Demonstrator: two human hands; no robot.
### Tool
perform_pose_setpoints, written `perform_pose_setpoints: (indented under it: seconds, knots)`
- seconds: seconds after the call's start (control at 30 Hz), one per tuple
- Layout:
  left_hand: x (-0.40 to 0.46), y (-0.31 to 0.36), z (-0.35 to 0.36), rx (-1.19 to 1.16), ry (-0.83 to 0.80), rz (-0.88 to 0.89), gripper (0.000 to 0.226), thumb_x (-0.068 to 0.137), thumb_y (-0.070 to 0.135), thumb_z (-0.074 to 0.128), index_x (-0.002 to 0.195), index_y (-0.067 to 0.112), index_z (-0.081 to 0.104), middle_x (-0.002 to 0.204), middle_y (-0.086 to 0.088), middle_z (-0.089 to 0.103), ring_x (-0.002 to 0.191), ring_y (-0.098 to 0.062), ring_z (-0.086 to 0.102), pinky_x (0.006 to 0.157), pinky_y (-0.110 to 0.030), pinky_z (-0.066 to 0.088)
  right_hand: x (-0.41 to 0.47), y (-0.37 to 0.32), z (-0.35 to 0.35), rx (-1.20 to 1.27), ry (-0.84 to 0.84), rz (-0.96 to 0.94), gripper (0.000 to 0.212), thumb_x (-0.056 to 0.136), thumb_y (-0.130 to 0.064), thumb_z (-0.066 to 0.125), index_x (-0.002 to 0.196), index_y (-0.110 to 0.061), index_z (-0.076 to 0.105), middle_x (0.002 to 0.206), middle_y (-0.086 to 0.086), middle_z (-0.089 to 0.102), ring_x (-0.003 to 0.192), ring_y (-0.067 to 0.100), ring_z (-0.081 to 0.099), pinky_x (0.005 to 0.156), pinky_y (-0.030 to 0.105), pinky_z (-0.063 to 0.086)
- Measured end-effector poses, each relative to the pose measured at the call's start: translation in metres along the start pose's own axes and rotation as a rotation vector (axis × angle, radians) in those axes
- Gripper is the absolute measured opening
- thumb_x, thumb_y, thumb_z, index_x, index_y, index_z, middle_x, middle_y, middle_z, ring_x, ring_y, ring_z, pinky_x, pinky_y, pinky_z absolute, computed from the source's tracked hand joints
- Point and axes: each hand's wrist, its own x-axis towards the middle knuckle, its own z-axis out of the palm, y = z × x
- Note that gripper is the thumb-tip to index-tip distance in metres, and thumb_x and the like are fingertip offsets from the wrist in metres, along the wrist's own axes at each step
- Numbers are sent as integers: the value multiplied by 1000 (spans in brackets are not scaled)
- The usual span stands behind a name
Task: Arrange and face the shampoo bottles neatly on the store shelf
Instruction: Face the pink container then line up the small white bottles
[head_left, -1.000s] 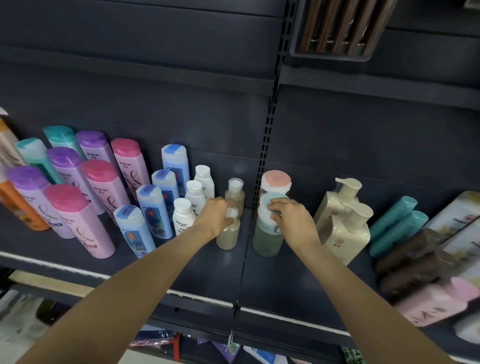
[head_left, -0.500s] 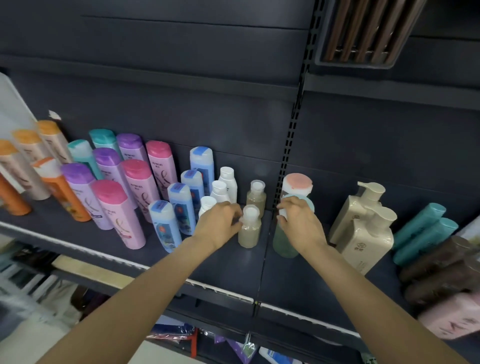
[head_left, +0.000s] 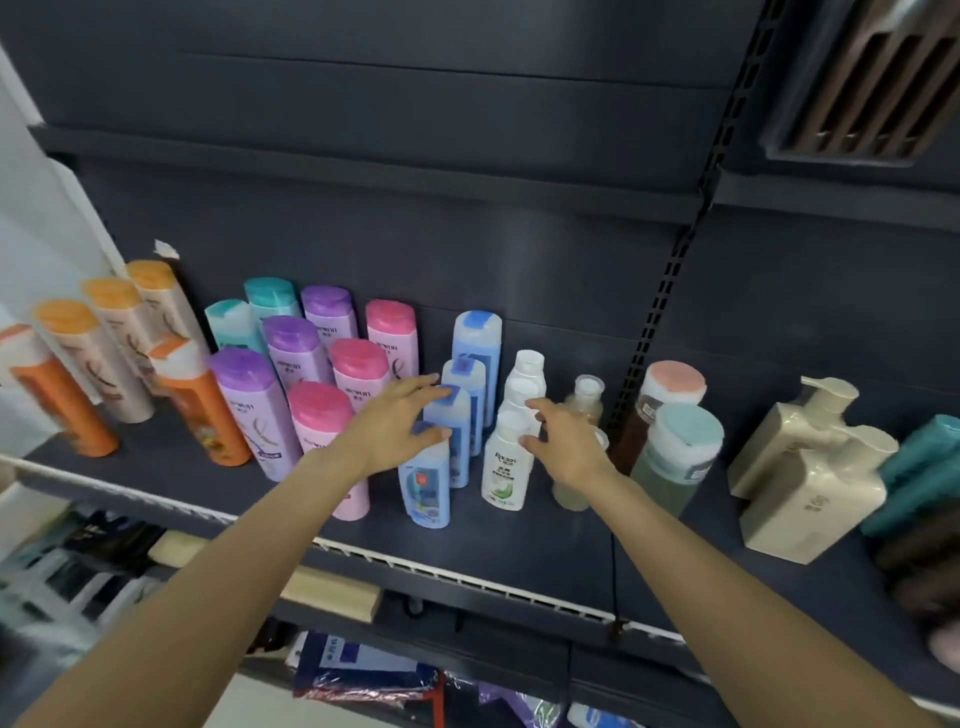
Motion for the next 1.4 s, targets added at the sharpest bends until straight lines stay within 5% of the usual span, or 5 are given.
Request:
perform_pose_setpoints:
  seconds: [0.5,0.67,0.8,1.13,1.4]
  knots:
    - [19,-37,5,-23,-244,74,71,90,50,52,149,23,24,157,6,17,143,-15,18,117,-38,21,4,-21,19,426,243,127,19,83,-13,71,98,-2,65,92,6,67,80,13,61,67,11,49]
    - [14,-20,-7,-160,-122,103,62,89,47,54,142,18,40,152,3,30,140,-13,25,114,-28,20,-5,-40,-22,605,387,157,19,84,-25,70,95,-11,67,92,13,66,81,30,67,67,47,59]
    - [11,2,-20,-333,33,137,45,90,39,58,129,17,55,138,2,48,127,-13,44,106,-32,37,-18,-60,-54,855,457,177,17,89,-24,64,92,-7,65,87,10,64,72,16,63,52,23,54]
    - [0,28,-51,-1048,-234,-251,43,95,46,44,104,9,64,90,-17,72,72,-21,72,70,-26,59,-37,-74,-77,1366,482,282,22,92,-23,60,94,-1,60,91,13,69,84,23,69,67,32,58]
    - [-15,13,-63,-1198,-54,-162,25,92,22,56,114,13,58,106,-14,69,87,-26,70,77,-26,58,-40,-71,-65,1106,366,335,28,92,-37,57,86,-10,62,73,4,58,64,11,51,62,21,43]
